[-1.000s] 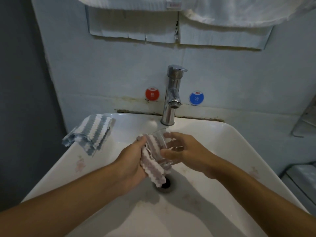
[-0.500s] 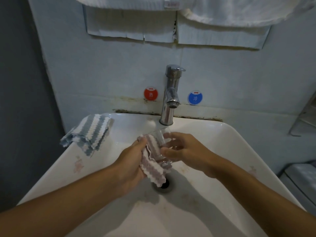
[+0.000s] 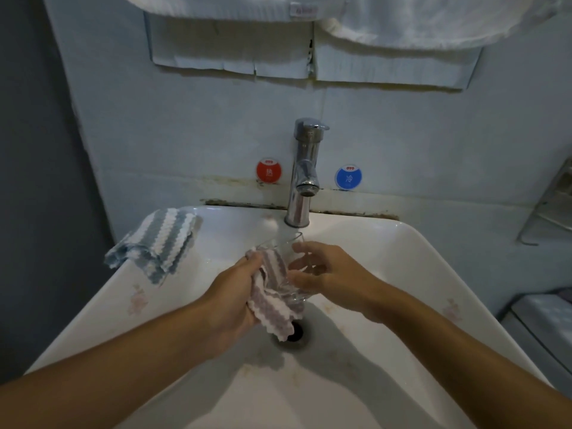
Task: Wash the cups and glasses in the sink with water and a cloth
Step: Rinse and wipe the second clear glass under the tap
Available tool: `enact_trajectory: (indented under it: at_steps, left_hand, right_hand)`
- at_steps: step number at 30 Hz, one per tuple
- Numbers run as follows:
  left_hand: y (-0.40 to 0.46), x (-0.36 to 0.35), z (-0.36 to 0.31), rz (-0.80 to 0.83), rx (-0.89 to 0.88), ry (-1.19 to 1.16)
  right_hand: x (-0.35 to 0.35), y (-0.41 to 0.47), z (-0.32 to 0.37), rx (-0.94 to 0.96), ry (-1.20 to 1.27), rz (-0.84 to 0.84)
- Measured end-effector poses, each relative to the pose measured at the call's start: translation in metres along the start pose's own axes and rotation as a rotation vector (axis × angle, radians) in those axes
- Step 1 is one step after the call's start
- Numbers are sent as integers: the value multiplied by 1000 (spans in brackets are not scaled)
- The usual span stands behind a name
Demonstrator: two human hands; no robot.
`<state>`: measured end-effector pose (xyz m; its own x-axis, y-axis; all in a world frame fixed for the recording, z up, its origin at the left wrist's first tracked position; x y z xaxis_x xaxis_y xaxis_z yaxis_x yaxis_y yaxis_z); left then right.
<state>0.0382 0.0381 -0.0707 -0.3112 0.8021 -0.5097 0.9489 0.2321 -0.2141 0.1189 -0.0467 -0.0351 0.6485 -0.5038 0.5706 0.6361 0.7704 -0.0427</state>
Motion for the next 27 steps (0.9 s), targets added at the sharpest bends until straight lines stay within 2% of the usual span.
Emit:
enact_trajectory:
  at_steps: [4, 7, 9, 13, 15, 20, 22, 24, 27]
  left_hand:
    - [-1, -3, 2, 10, 8, -9]
    - [-2, -6, 3, 17, 9, 37]
    - [-1, -5, 3, 8, 8, 56]
    - [-4, -5, 3, 16, 33, 32]
    - [-4, -6, 4, 23, 35, 14]
    - [-3, -6, -2, 13, -19, 95]
    - [-4, -9, -3, 29, -28, 131]
    - [-6, -9, -3, 26, -32, 150]
    - [-8, -9, 1, 20, 4, 116]
  right_hand:
    - [10, 1, 4, 14, -157, -211]
    - [7, -1, 8, 25, -278, -273]
    - [-1, 1, 4, 11, -218, -194]
    - [-13, 1, -3, -47, 106, 108]
    - [-7, -1, 0, -39, 74, 105]
    - [7, -4, 11, 29, -198, -167]
    - [6, -4, 11, 45, -228, -197]
    - [-3, -2, 8, 40, -220, -109]
    - [-14, -6, 5, -31, -32, 128]
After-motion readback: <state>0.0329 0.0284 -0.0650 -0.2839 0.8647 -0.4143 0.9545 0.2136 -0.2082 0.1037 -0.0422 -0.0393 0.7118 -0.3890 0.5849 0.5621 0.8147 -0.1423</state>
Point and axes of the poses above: each hand's wrist, its own y-axis towards the middle knuckle, its own x-axis out of the back of the hand, z = x × y, the point moved 10 cm from there along y, towards the middle knuckle, and after that the axes turned 3 degrees about -y, right-handed, at the moved point
